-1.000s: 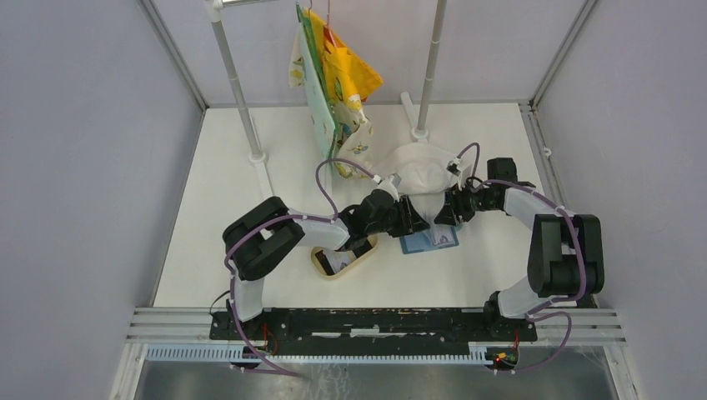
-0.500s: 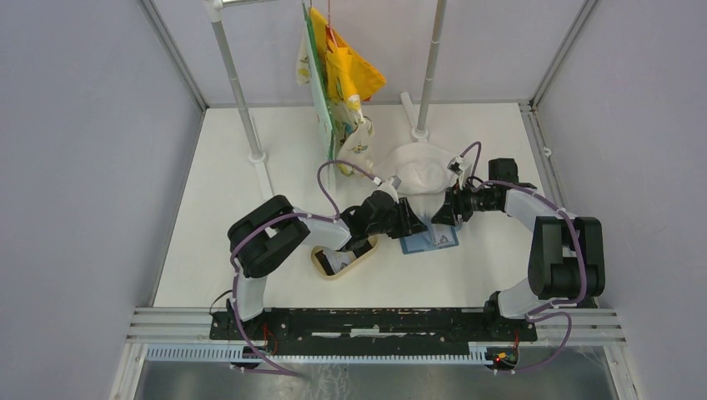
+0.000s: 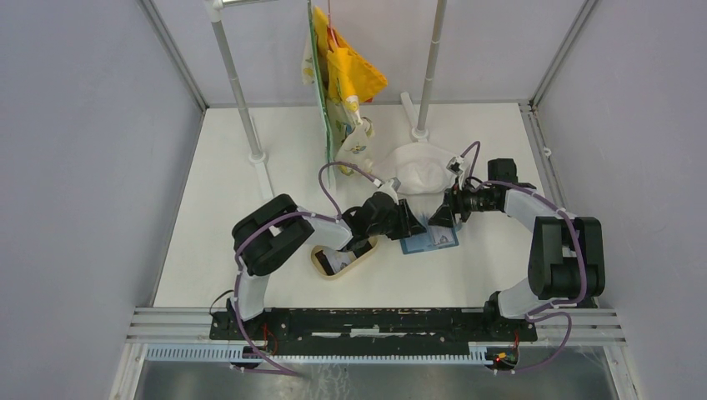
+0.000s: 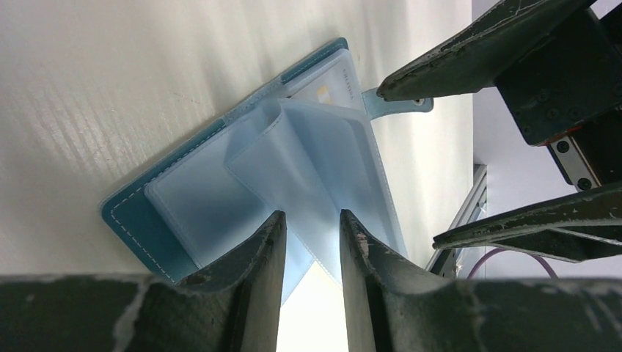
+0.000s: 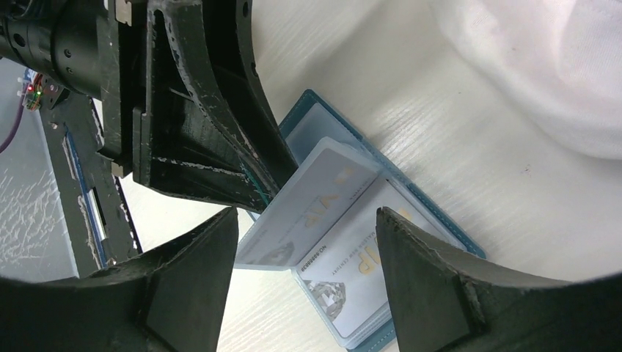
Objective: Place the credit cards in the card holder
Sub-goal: Insert the credit card into the card holder.
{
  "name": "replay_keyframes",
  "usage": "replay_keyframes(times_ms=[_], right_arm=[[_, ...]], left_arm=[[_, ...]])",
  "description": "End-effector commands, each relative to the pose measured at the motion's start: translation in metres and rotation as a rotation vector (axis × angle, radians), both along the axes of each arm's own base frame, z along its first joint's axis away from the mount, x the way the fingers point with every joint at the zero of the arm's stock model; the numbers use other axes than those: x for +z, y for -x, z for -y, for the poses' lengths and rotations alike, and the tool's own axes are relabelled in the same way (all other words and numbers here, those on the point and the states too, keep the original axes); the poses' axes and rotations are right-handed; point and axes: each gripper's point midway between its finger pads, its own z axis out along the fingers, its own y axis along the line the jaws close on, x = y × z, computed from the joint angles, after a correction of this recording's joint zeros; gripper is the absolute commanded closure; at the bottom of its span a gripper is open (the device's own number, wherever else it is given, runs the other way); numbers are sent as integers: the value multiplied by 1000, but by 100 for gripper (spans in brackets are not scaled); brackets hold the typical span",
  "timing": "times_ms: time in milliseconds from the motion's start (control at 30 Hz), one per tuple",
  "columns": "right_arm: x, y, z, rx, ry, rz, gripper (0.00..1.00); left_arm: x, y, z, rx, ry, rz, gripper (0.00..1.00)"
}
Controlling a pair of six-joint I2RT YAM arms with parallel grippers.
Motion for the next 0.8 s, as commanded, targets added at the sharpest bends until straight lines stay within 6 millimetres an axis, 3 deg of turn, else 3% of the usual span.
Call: replay_keyframes(times_ms=[0, 300, 400, 600, 767], right_arm=[[5, 1, -7, 32, 12, 45, 25], [-1, -3, -8, 30, 113, 77, 30], [-2, -6, -5, 13, 138, 85, 37], [-1, -8, -1, 11, 165, 90, 39], [-1, -13, 9, -19, 200, 100, 51]], left_arm=[[21, -8, 13, -2, 70, 16, 61], [21, -9, 14, -3, 73, 14, 61], [21, -9, 14, -3, 74, 15, 61], [20, -9, 11, 2, 68, 14, 61], [19, -10, 8, 12, 54, 16, 61]])
